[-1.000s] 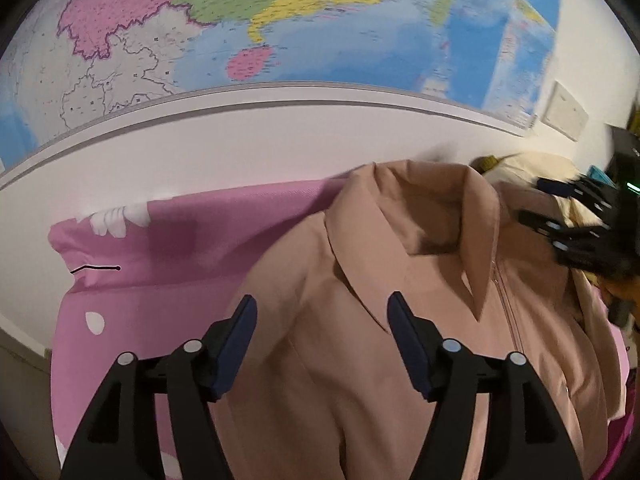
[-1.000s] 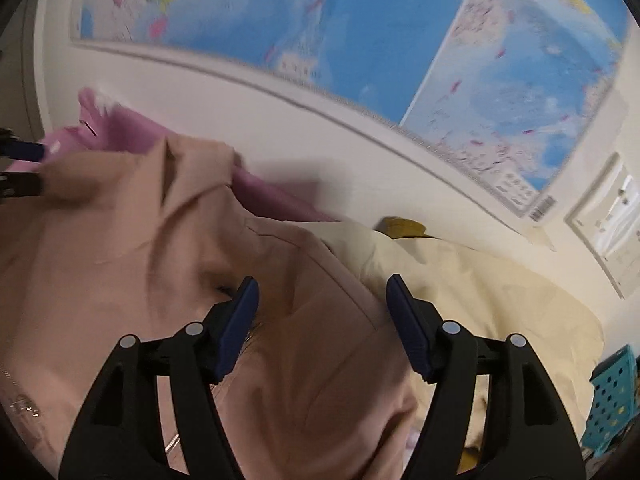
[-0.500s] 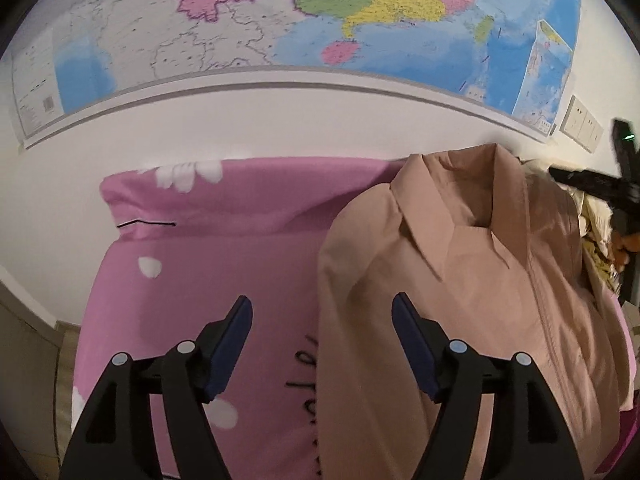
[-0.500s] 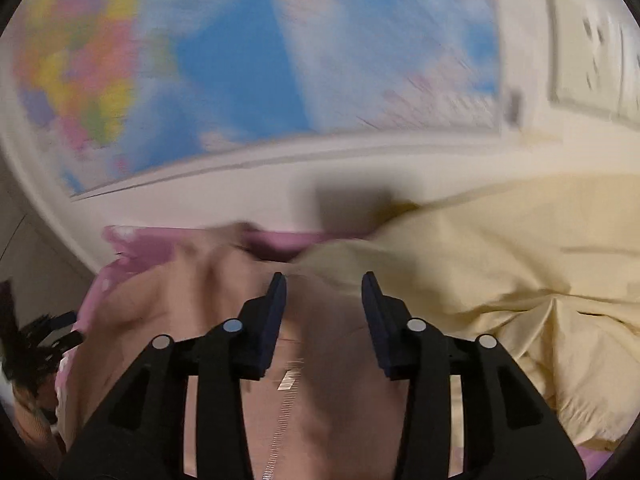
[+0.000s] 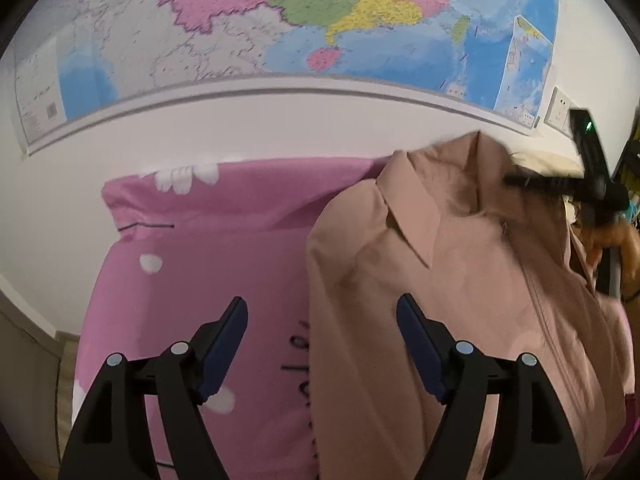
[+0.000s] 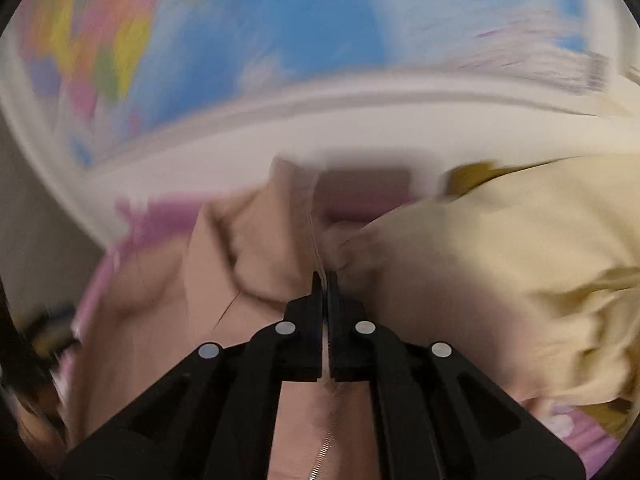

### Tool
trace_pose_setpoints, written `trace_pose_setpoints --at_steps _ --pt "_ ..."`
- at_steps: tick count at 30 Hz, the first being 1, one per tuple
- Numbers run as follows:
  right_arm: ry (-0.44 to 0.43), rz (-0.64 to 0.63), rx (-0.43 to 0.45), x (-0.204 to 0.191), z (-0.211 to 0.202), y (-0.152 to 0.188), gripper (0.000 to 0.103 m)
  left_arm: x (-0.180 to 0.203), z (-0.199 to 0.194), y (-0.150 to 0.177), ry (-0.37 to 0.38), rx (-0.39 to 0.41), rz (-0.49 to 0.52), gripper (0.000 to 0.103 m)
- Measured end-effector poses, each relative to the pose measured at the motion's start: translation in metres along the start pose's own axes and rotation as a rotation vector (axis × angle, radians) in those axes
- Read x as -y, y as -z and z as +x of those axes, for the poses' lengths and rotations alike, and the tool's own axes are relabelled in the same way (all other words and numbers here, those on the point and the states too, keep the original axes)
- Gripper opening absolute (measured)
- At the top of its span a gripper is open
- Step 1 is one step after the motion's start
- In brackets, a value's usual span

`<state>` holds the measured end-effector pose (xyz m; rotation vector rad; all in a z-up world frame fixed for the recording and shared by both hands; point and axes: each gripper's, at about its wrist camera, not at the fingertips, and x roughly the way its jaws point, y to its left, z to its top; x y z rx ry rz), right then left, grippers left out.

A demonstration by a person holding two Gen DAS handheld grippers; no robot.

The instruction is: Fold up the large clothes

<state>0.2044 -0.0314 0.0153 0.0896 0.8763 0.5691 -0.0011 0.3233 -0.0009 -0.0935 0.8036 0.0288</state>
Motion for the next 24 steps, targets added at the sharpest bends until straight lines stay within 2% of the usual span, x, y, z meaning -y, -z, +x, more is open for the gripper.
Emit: trace_pose_setpoints --at_steps 2,6,9,11,12,13,15,17,20,22,24 --pt "-0.024 0.067 -0.021 0.018 -0.002 -0.006 0.002 -0.004 0.002 0.007 -0.009 -0.018 0.003 0.074" --pt "-0.005 0.077 -0.06 0.021 0.006 -0.002 0.002 -0.005 0.003 0.023 0.019 -0.056 0.007 0.074" --pt "0.029 0.074 -0.022 0.018 -0.009 0.001 0.016 0.002 -0.006 0.035 0.062 -0.074 0.034 0.074" --pt "0.015 0.077 -0.003 0.018 -0.016 0.004 0.018 0.006 -0.016 0.045 0.099 -0.086 0.037 0.074" --pt "0.009 0.072 0.005 0.018 -0.02 0.006 0.022 0.008 -0.018 0.049 0.111 -0.091 0.036 0.074" --pt "-0.002 0.063 0.012 0.016 -0.029 0.009 0.032 0.01 -0.023 0.054 0.126 -0.096 0.032 0.074" --pt "-0.02 0.039 0.034 0.007 -0.042 0.017 0.041 0.016 -0.03 0.063 0.166 -0.102 0.022 0.074" --pt "-0.052 0.009 0.05 0.004 -0.062 0.028 0.046 0.023 -0.039 0.074 0.222 -0.112 0.004 0.074" --pt "-0.091 -0.04 0.053 0.0 -0.089 0.056 0.057 0.04 -0.05 0.092 0.267 -0.133 0.02 0.073" --pt "-0.122 -0.069 0.035 0.0 -0.102 0.08 0.059 0.05 -0.051 0.104 0.252 -0.164 0.05 0.049" --pt "-0.15 -0.09 0.003 -0.001 -0.109 0.106 0.059 0.048 -0.051 0.111 0.257 -0.197 0.03 0.004"
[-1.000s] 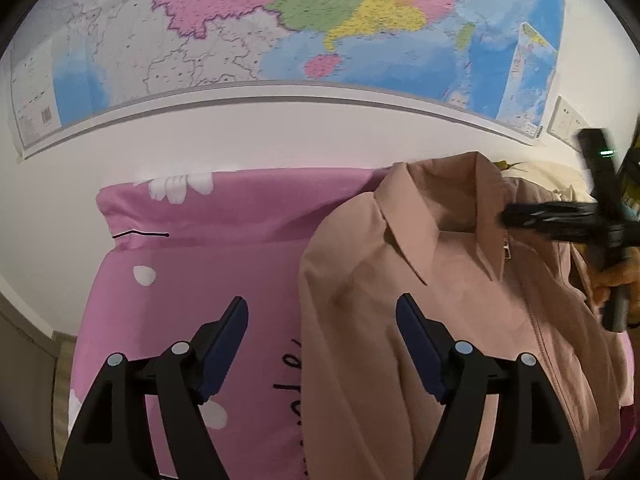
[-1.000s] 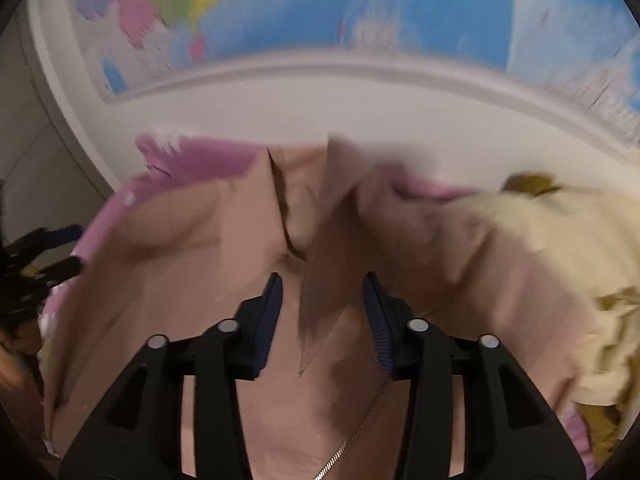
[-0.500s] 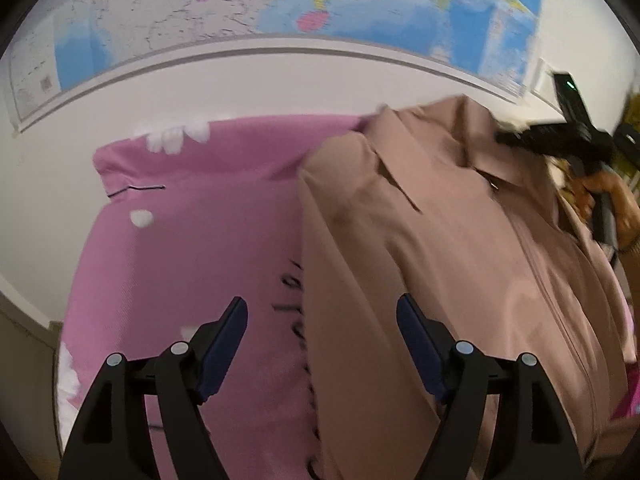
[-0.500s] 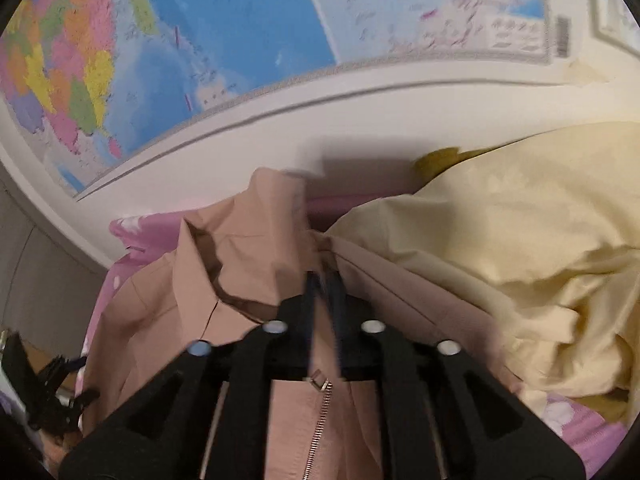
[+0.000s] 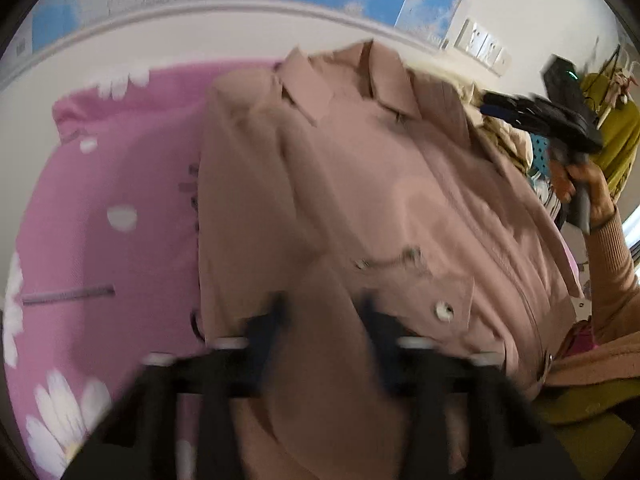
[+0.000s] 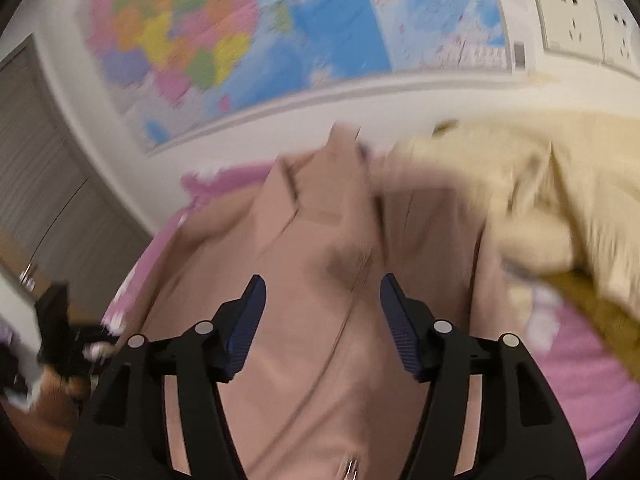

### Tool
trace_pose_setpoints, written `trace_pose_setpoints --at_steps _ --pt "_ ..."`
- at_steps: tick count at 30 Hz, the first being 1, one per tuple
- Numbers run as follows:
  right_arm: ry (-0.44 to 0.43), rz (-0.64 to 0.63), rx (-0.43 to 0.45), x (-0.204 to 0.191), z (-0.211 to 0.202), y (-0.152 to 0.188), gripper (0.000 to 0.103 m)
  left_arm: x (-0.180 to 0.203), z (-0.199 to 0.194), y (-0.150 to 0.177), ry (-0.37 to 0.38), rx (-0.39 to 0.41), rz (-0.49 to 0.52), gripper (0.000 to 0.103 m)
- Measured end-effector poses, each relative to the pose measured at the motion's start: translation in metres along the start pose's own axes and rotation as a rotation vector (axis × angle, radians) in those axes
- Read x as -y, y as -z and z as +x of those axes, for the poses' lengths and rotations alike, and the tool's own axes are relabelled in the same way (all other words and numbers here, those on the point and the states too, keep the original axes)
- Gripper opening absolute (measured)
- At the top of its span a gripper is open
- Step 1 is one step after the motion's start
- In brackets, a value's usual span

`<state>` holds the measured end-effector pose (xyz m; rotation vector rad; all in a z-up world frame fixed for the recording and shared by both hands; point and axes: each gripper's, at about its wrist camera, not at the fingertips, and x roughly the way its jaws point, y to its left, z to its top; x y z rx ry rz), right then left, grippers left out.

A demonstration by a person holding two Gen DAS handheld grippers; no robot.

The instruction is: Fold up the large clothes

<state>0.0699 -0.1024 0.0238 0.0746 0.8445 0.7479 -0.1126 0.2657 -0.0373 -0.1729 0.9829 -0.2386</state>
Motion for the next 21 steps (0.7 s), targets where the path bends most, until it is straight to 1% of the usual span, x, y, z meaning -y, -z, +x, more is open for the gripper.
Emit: trace_pose_setpoints --at_steps 1,2,4,5,6,9,10,11,12,13,14,15,16,17,18,19,20,21 --pt "-0.008 -0.009 -0.013 -0.004 -0.001 0.009 0.059 -0.005 -0.003 0.001 -0.01 -0.002 -0.034 0.004" --pt "-0.01 -0.019 -0.028 -0.006 -0.002 0.019 0.059 -0.01 -0.011 -0.001 -0.043 0.015 -0.066 0.003" --pt "0.005 -0.031 -0.045 -0.01 -0.002 0.036 0.059 -0.02 -0.039 -0.009 -0.109 0.089 -0.102 0.003" --pt "0.0 -0.027 -0.046 -0.01 -0.003 0.041 0.059 -0.023 -0.051 -0.013 -0.131 0.117 -0.109 0.002" --pt "-0.01 -0.012 -0.046 -0.008 -0.005 0.045 0.059 -0.026 -0.064 -0.019 -0.168 0.145 -0.111 0.002" --pt "-0.03 0.01 -0.034 -0.007 -0.009 0.053 0.059 -0.037 -0.101 -0.041 -0.364 0.229 -0.099 0.002" --pt "-0.034 0.015 -0.028 -0.009 -0.01 0.055 0.06 -0.044 -0.111 -0.049 -0.451 0.258 -0.106 0.002" --pt "-0.051 0.017 -0.028 -0.011 -0.01 0.057 0.06 -0.051 -0.116 -0.054 -0.519 0.268 -0.116 0.002" --pt "-0.063 0.012 -0.027 -0.014 -0.01 0.059 0.06 -0.056 -0.116 -0.059 -0.61 0.27 -0.122 0.002" --pt "-0.064 0.006 -0.026 -0.017 -0.01 0.06 0.06 -0.061 -0.112 -0.062 -0.695 0.256 -0.124 0.003" --pt "-0.073 -0.003 -0.028 -0.021 -0.009 0.061 0.06 -0.064 -0.106 -0.06 -0.665 0.229 -0.139 0.012" --pt "-0.097 -0.018 -0.037 -0.028 -0.008 0.065 0.06 -0.063 -0.1 -0.055 -0.591 0.205 -0.153 0.028" --pt "-0.111 -0.03 -0.041 -0.033 -0.009 0.068 0.063 -0.059 -0.09 -0.047 -0.476 0.181 -0.157 0.032" --pt "-0.129 -0.053 -0.051 -0.042 -0.007 0.071 0.066 -0.051 -0.084 -0.04 -0.426 0.173 -0.135 0.038" --pt "-0.139 -0.073 -0.06 -0.05 -0.006 0.073 0.067 -0.042 -0.077 -0.031 -0.388 0.164 -0.113 0.053" --pt "-0.145 -0.113 -0.073 -0.063 -0.003 0.076 0.067 -0.033 -0.069 -0.018 -0.328 0.146 -0.104 0.06" --pt "-0.149 -0.136 -0.082 -0.07 -0.002 0.078 0.067 -0.024 -0.062 -0.008 -0.284 0.133 -0.097 0.064" --pt "-0.161 -0.162 -0.093 -0.079 0.0 0.081 0.067 -0.017 -0.058 0.0 -0.254 0.128 -0.086 0.065"
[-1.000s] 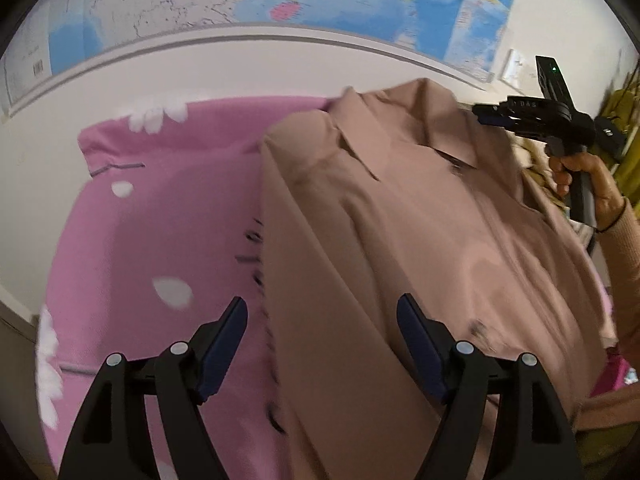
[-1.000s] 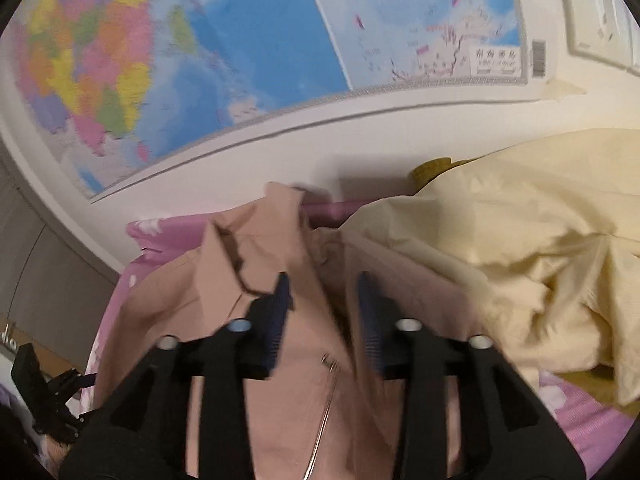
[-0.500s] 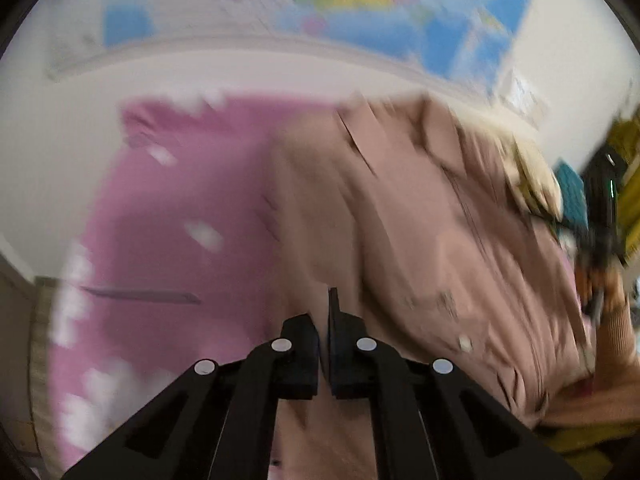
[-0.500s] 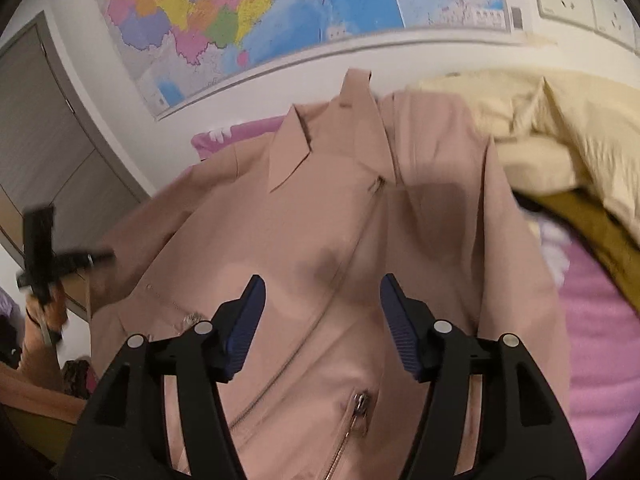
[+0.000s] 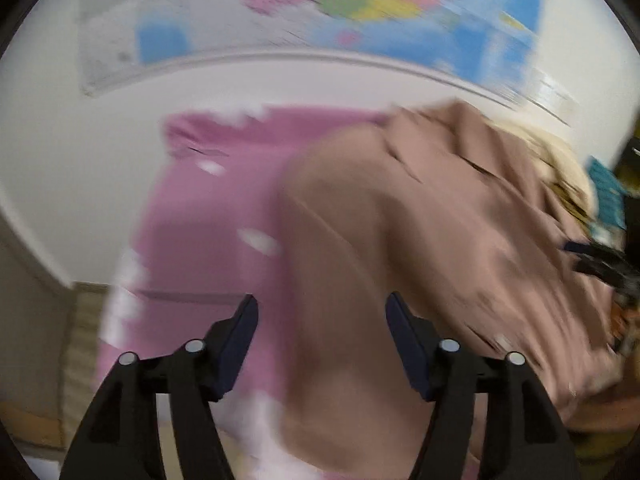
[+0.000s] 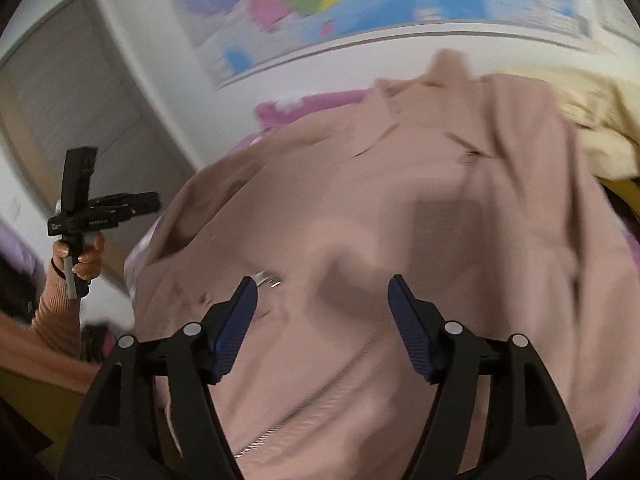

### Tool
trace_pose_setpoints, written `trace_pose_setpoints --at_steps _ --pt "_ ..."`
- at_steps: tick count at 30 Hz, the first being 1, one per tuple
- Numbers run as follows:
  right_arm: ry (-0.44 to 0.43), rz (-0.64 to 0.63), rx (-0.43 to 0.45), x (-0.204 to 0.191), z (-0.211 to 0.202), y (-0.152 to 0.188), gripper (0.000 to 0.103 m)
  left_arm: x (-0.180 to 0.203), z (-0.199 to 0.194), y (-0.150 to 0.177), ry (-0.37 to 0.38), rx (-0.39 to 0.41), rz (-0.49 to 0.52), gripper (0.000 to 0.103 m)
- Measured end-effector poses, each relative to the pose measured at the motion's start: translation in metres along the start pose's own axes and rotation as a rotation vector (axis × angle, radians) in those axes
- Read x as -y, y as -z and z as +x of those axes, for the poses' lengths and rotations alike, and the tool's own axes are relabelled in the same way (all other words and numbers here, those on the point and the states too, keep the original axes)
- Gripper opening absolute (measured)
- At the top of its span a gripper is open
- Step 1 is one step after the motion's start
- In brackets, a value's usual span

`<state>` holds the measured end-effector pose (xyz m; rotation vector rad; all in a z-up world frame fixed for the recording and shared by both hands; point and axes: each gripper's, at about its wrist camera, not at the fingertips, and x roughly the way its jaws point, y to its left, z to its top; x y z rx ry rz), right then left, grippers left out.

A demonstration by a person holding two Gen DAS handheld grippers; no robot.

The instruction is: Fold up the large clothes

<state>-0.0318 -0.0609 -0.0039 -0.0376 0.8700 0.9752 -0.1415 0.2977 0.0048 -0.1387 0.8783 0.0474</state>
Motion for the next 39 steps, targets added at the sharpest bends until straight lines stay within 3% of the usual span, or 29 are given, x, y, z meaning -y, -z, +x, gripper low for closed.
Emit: trace_pose_setpoints --at_steps 1,4,5,6,8,9,13,14,15,16,17,18,19,20,22,25,26,32,36,39 --pt "-0.027 -0.027 -0.012 -0.012 0.005 0.001 0.068 0.01 0.003 0.01 0.023 -0.012 0.011 0.067" --pt "-0.086 -0.095 -0.039 -0.041 0.017 0.006 0.072 0.033 0.019 0.035 -0.038 -0.064 0.073 0.067" --pt "-0.107 -0.123 -0.048 -0.052 0.021 0.008 0.073 0.036 0.024 0.038 -0.054 -0.077 0.077 0.061" --pt "-0.12 -0.156 -0.058 -0.064 0.025 0.01 0.074 0.034 0.028 0.043 -0.067 -0.09 0.072 0.035" --pt "-0.143 -0.216 -0.079 -0.083 0.031 0.015 0.074 0.014 0.034 0.047 -0.116 -0.128 0.028 0.003" --pt "-0.153 -0.238 -0.087 -0.091 0.033 0.017 0.074 0.004 0.031 0.044 -0.13 -0.121 0.004 0.003" --pt "-0.176 -0.333 -0.11 -0.122 0.042 0.026 0.074 -0.045 -0.014 0.009 -0.363 0.028 -0.058 0.004" --pt "-0.173 -0.346 -0.109 -0.126 0.043 0.029 0.074 -0.054 -0.02 0.002 -0.401 0.045 -0.07 0.01" --pt "-0.174 -0.354 -0.109 -0.129 0.045 0.03 0.074 -0.06 -0.025 -0.004 -0.443 0.049 -0.076 0.022" --pt "-0.167 -0.353 -0.108 -0.131 0.047 0.031 0.074 -0.063 -0.026 -0.008 -0.536 0.048 -0.071 0.031" --pt "-0.155 -0.348 -0.108 -0.13 0.049 0.032 0.074 -0.061 -0.024 -0.009 -0.62 0.048 -0.056 0.056" --pt "-0.15 -0.344 -0.107 -0.128 0.048 0.034 0.074 -0.057 -0.022 -0.008 -0.666 0.054 -0.036 0.064" --pt "-0.138 -0.334 -0.103 -0.126 0.048 0.035 0.074 -0.051 -0.024 -0.004 -0.633 0.07 -0.017 0.064" --pt "-0.127 -0.328 -0.098 -0.121 0.044 0.037 0.074 -0.044 -0.026 0.002 -0.535 0.082 -0.002 0.064" --pt "-0.099 -0.287 -0.073 -0.107 0.034 0.038 0.074 -0.035 -0.034 0.021 -0.278 0.104 0.025 0.068" --pt "-0.082 -0.169 -0.026 -0.078 0.013 0.041 0.075 -0.014 -0.036 0.046 0.082 0.109 0.043 0.081" --pt "-0.06 -0.127 -0.006 -0.065 0.003 0.044 0.075 -0.005 -0.032 0.054 0.156 0.099 0.056 0.084" --pt "0.16 0.057 0.033 0.001 -0.024 0.051 0.076 0.016 -0.005 0.074 0.304 0.039 0.069 0.091" --pt "0.217 0.053 0.002 0.016 -0.007 0.038 0.07 0.024 0.017 0.073 0.387 -0.045 0.056 0.091" --pt "0.259 0.029 -0.069 0.021 0.024 0.024 0.064 0.034 0.024 0.078 0.424 -0.105 0.069 0.09"
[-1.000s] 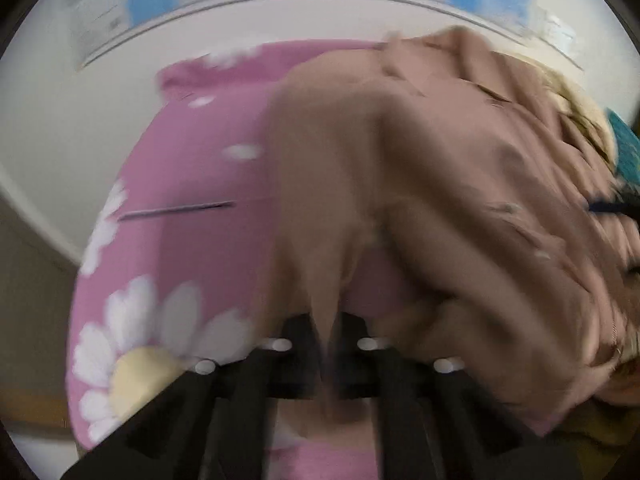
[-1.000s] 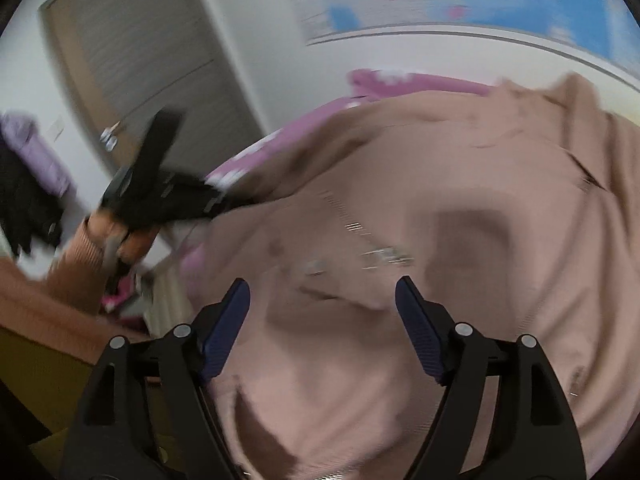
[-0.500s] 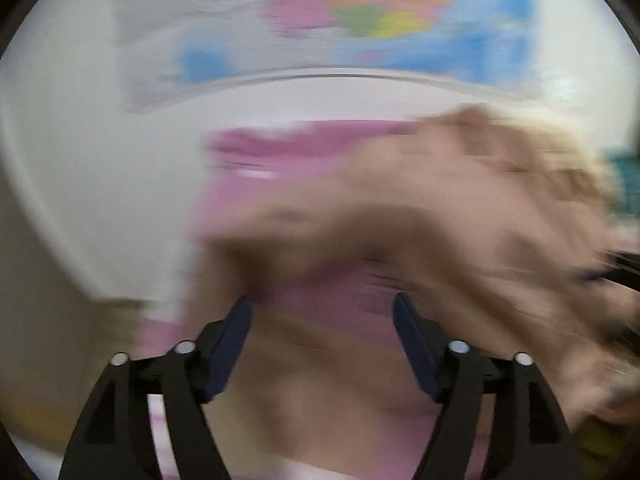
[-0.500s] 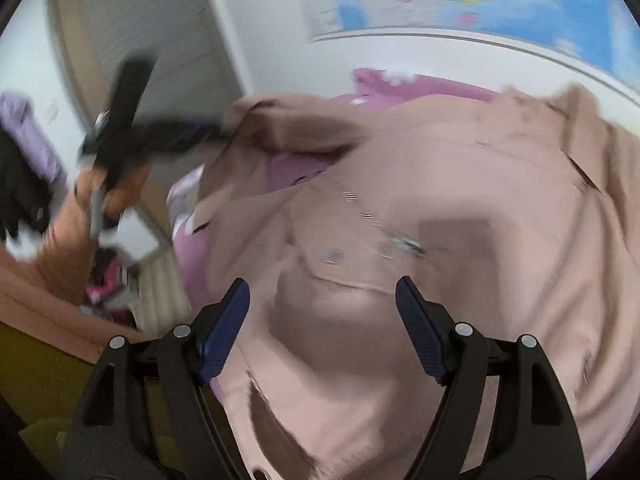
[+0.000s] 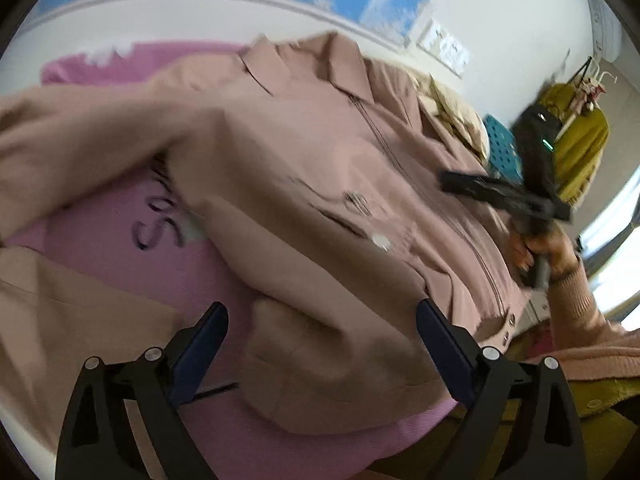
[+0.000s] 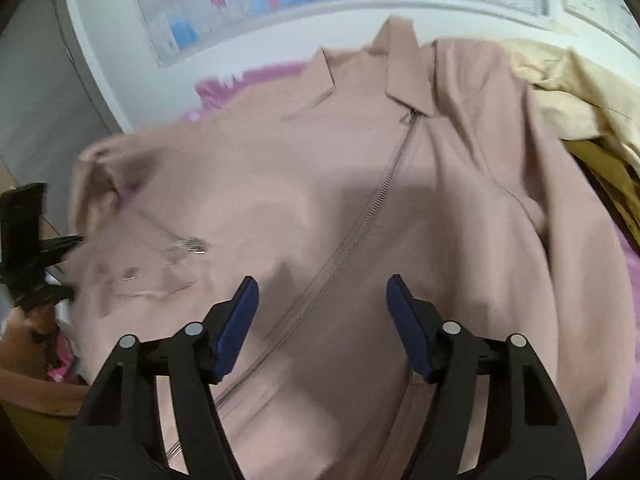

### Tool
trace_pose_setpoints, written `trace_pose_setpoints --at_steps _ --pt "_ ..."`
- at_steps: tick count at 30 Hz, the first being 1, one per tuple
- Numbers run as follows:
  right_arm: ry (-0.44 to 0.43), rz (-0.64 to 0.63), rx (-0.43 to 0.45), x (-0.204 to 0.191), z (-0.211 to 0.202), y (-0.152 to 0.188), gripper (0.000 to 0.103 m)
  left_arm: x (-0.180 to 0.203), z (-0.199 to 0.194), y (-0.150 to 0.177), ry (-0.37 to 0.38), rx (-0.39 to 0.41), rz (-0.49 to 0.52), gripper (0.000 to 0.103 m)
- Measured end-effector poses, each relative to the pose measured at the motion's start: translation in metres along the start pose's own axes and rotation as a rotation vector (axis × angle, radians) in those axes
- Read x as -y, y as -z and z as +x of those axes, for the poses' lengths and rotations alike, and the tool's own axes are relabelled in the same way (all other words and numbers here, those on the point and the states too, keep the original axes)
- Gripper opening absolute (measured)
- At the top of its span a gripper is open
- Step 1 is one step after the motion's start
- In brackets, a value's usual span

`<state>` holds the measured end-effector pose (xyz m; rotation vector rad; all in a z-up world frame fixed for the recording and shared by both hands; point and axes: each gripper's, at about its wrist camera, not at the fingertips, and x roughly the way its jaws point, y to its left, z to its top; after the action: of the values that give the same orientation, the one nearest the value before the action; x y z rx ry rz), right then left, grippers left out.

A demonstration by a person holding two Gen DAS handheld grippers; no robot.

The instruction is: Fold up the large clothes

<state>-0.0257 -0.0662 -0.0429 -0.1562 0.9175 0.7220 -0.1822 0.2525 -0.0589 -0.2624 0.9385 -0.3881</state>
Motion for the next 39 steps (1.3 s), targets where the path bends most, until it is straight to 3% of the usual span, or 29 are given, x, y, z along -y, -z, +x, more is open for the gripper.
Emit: trace_pose_setpoints --at_steps 2,3,5,6,8,9,13,22,26,29,30,31,32,33,36,39 --pt "0.048 0.001 -0.059 0.004 0.022 -0.005 0.06 0.006 0.004 0.002 0.009 -0.018 0.004 0.083" --pt "0.047 -0.004 -0.048 0.004 0.025 -0.006 0.058 0.008 0.004 0.004 0.01 -0.018 0.005 0.081" --pt "0.084 -0.048 -0.043 0.001 0.028 -0.008 0.044 0.011 -0.001 0.009 0.002 -0.011 0.004 0.072" --pt "0.075 -0.04 -0.039 0.002 0.027 -0.01 0.027 0.01 -0.002 0.009 -0.003 -0.012 -0.002 0.067" --pt "0.036 -0.017 -0.04 0.008 0.029 -0.014 0.022 0.008 -0.007 0.008 0.0 -0.01 -0.025 0.06" --pt "0.028 -0.009 -0.039 0.011 0.029 -0.015 0.003 0.007 -0.009 0.008 -0.001 -0.004 -0.034 0.058" --pt "-0.03 0.058 0.004 0.024 0.021 -0.026 0.003 0.001 -0.012 0.004 0.048 0.007 -0.085 0.065" --pt "-0.067 0.169 0.119 0.057 0.019 -0.07 0.003 0.005 -0.01 0.002 0.054 0.019 -0.125 0.083" --pt "-0.011 0.147 0.1 0.061 0.032 -0.078 0.003 0.016 -0.013 0.013 0.07 0.016 -0.072 0.088" --pt "-0.04 0.16 0.086 0.062 0.033 -0.074 0.004 0.032 -0.002 0.02 -0.008 -0.027 0.015 0.088" --pt "-0.052 0.16 0.076 0.061 0.031 -0.071 0.005 0.033 0.004 0.02 -0.022 -0.055 0.021 0.072" --pt "-0.061 0.164 0.071 0.063 0.03 -0.069 0.01 0.032 0.012 0.02 -0.035 -0.082 0.012 0.066" --pt "-0.064 0.167 0.072 0.064 0.026 -0.066 0.011 0.032 0.01 0.018 -0.041 -0.056 0.014 0.046" --pt "-0.067 0.169 0.078 0.065 0.021 -0.063 0.014 0.028 0.009 0.015 0.0 -0.064 -0.014 0.021" --pt "-0.091 0.173 0.106 0.07 -0.004 -0.051 0.027 0.01 -0.011 0.015 0.157 -0.036 -0.185 0.015" --pt "-0.122 0.158 0.152 0.072 -0.042 -0.031 0.037 -0.001 -0.037 0.027 0.234 -0.002 -0.307 0.013"
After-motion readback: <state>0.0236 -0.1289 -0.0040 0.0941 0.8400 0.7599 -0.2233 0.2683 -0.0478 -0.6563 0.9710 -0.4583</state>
